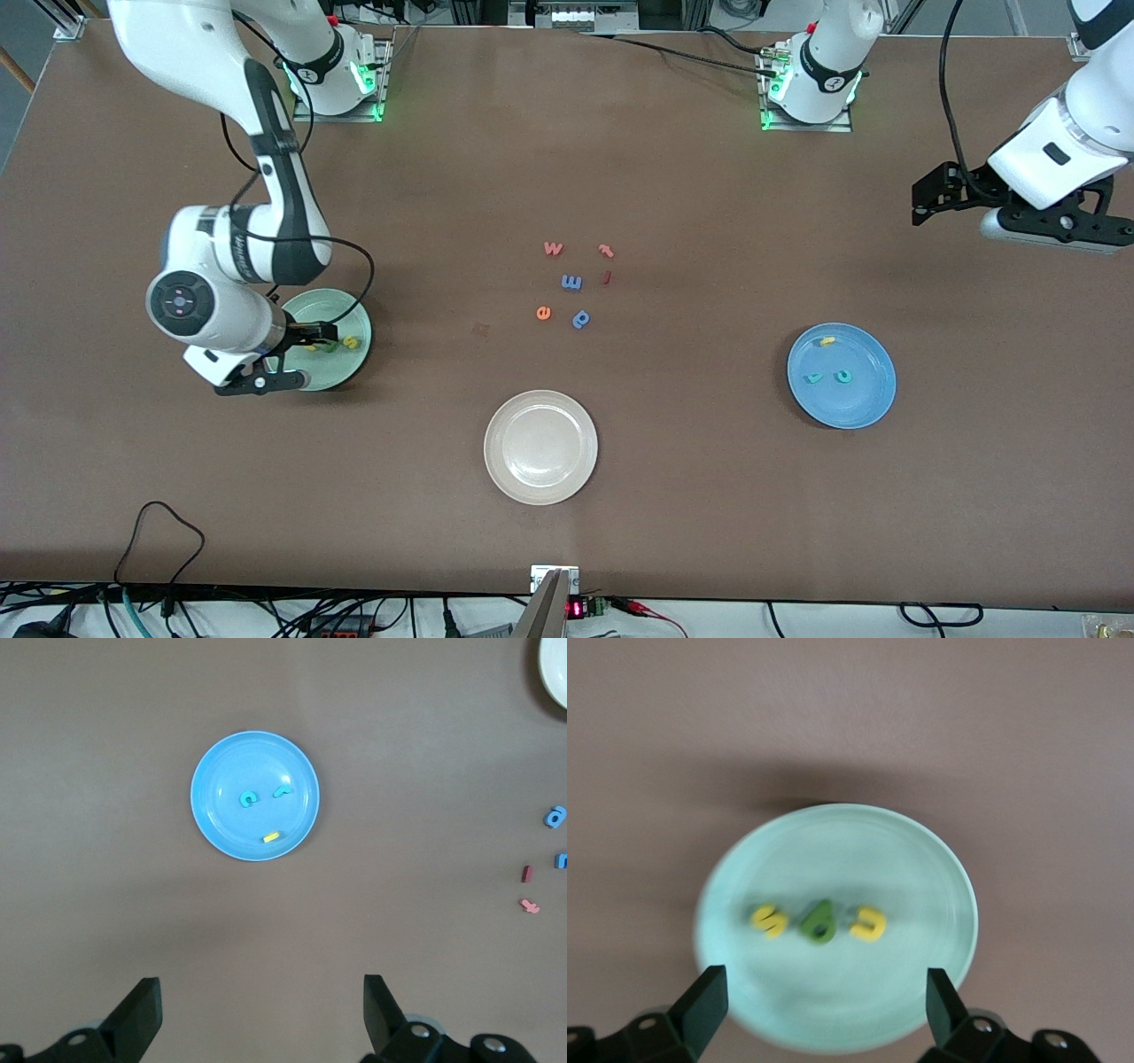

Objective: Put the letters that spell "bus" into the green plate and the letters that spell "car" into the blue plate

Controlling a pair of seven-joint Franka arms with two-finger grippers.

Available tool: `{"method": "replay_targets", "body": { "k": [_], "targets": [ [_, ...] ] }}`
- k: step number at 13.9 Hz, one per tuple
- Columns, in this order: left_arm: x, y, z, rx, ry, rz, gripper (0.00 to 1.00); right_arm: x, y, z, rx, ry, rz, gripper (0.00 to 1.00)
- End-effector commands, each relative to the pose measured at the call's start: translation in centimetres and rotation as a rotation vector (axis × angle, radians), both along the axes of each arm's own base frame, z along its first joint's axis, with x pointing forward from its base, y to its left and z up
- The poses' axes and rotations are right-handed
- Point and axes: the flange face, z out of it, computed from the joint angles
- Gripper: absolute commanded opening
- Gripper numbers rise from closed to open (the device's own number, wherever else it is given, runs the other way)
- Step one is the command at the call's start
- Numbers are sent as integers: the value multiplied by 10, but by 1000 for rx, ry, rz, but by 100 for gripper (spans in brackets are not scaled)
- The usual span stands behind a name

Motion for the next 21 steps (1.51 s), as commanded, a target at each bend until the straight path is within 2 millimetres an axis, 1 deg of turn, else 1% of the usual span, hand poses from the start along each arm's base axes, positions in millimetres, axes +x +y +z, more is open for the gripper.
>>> {"method": "replay_targets", "body": {
  "k": [1, 2, 3, 4, 5, 6, 7, 8, 9, 10, 11, 12, 13, 15, 16, 17, 18, 19, 21],
  "targets": [
    [7, -3, 11, -21, -12, -24, 100, 6, 14, 85, 25, 11, -64, 100],
    [8, -3, 11, -13, -14, -27, 100, 9, 13, 111, 25, 10, -89, 100],
    [8, -3, 12, -12, -17, -27, 100, 11, 5, 131, 16, 9, -119, 100],
    [8, -3, 13, -10, -17, -26, 100, 12, -8, 148, 3, 3, -146, 100],
    [8, -3, 13, -12, -17, -21, 100, 11, -23, 173, 5, -20, -160, 100],
    [8, 1, 12, -13, -14, -10, 100, 8, -38, 200, 16, -54, -180, 100],
    [9, 4, 11, -10, -13, -7, 100, 4, -60, 220, 32, -86, -205, 100],
    [10, 3, 10, -5, -13, -8, 100, 0, -82, 235, 53, -105, -212, 100],
    [10, 3, 10, -5, -13, -8, 100, -8, -100, 257, 95, -133, -213, 100],
    [10, 3, 10, -5, -13, -8, 100, -14, -111, 268, 124, -138, -214, 100],
    [10, 3, 11, -5, -15, -8, 100, -25, -126, 281, 154, -122, -224, 100],
    [10, 4, 11, -8, -16, -6, 100, -34, -141, 290, 173, -120, -242, 100],
    [11, 7, 11, -8, -15, 2, 100, -40, -164, 292, 187, -118, -267, 100],
    [10, 8, 12, -7, -18, 3, 100, -47, -185, 285, 174, -103, -220, 100],
    [9, 9, 13, -7, -18, 5, 100, -47, -186, 279, 148, -96, -179, 100],
    [10, 9, 13, -7, -19, 5, 100, -47, -185, 278, 124, -90, -169, 100],
    [9, 7, 13, -7, -18, 2, 100, -45, -172, 277, 98, -86, -148, 100],
    [9, 6, 13, -7, -19, 0, 100, -45, -165, 278, 73, -88, -139, 100],
    [9, 7, 14, -7, -18, 0, 100, -49, -161, 277, 74, -107, -130, 100]
  ]
}}
